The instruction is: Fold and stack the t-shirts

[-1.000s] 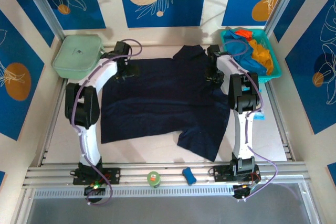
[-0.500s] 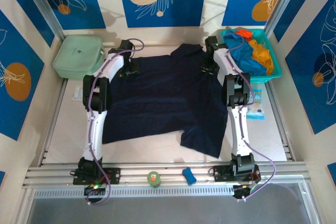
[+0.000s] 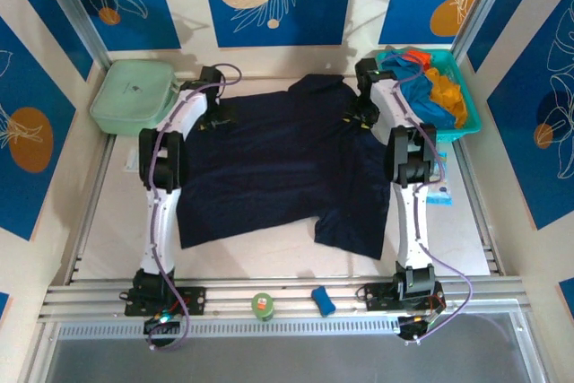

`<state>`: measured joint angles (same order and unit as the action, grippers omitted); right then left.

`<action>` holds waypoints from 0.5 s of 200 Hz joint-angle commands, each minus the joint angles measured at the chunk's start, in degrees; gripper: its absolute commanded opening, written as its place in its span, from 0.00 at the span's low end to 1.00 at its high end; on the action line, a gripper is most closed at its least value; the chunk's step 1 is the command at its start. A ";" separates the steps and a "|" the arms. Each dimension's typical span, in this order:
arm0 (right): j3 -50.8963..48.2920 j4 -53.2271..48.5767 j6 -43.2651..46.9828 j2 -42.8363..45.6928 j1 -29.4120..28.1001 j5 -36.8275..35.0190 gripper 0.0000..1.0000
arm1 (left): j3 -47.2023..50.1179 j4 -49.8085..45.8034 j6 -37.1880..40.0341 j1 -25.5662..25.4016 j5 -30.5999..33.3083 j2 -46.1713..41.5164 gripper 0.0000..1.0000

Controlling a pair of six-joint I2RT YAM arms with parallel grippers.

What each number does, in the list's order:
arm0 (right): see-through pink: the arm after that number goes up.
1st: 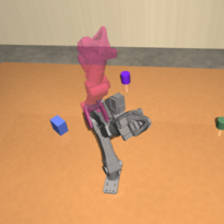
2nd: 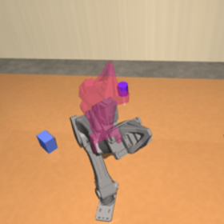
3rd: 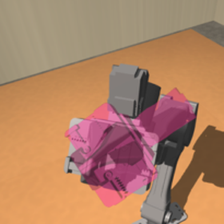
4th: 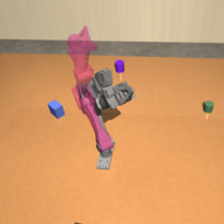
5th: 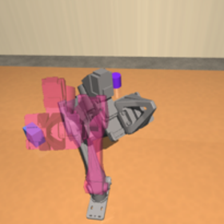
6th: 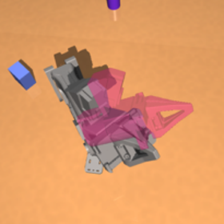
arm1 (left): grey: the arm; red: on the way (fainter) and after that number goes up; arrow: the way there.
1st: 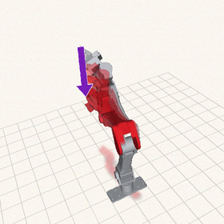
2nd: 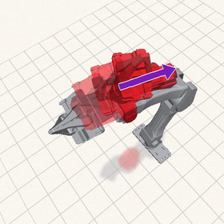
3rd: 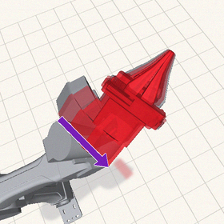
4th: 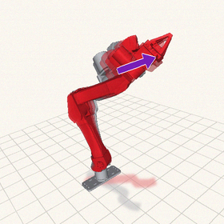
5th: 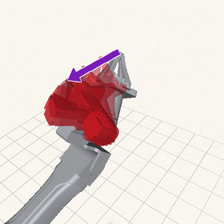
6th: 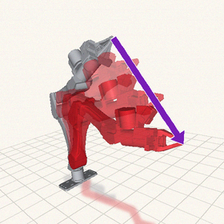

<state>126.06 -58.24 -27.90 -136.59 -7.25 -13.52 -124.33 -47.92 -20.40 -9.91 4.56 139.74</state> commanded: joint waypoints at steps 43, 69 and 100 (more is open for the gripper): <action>-31.56 7.71 2.70 31.62 -2.75 -2.22 0.51 | 22.46 3.52 0.72 -3.57 1.22 -32.64 0.99; -44.80 9.79 2.58 38.20 -2.92 1.56 0.29 | 38.92 2.13 -2.47 -6.29 1.18 -42.62 0.71; -51.50 9.96 3.28 39.04 -4.44 3.25 0.00 | 55.50 4.29 -7.65 -11.36 0.02 -49.66 0.05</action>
<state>78.32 -48.99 -25.17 -97.45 -10.35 -13.06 -79.35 -41.78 -23.62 -18.17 5.15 90.24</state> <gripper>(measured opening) 0.043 0.266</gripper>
